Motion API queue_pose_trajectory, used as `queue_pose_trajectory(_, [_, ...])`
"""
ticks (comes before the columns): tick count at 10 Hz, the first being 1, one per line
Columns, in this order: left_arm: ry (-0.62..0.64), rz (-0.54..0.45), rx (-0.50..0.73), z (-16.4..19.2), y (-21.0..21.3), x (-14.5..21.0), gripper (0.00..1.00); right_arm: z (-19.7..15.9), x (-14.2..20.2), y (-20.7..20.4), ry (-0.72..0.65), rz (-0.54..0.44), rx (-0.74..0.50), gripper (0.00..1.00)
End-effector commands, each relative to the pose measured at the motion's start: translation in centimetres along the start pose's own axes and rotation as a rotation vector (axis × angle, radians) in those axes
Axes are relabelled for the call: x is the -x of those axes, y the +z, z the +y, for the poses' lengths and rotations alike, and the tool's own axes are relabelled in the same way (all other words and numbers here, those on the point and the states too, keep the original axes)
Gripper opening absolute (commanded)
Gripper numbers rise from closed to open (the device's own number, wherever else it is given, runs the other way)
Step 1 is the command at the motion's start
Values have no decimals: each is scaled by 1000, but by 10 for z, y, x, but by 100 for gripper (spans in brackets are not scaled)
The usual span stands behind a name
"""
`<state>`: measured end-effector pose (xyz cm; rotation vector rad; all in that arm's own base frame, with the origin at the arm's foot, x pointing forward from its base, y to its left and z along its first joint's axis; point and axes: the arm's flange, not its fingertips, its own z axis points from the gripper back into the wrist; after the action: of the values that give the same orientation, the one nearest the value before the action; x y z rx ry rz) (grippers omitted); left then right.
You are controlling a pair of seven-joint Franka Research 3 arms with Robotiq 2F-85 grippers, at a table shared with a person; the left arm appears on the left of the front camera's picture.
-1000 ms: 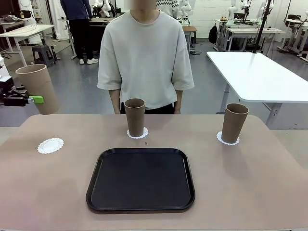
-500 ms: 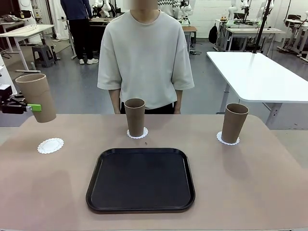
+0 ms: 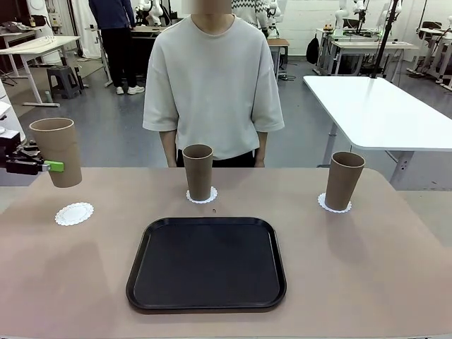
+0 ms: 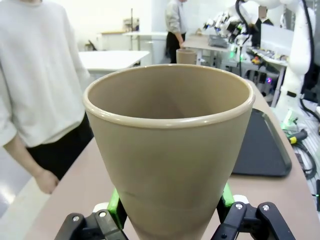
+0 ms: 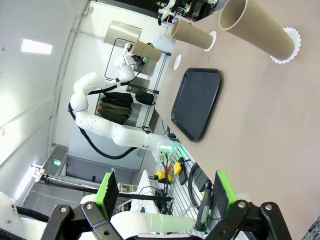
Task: Place coasters on the table and set cups on them.
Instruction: Take one Reusable plastic cup from the Flat Tray and place it on a coaster set by the human.
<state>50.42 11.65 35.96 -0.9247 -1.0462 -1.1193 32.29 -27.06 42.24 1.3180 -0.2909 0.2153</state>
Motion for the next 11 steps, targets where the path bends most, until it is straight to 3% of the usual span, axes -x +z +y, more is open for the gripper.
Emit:
queue_pose_trajectory(1, [3,-8,7,3,3,4,84,2,-1,0,-17,-1,1,100])
queue_pose_trajectory(8, [15,1,-1,1,0,8,84,2,-1,0,-17,-1,1,100])
queue_pose_trajectory(11, [-32,-58,124,9,0,24,84,2,-1,0,-17,-1,1,100])
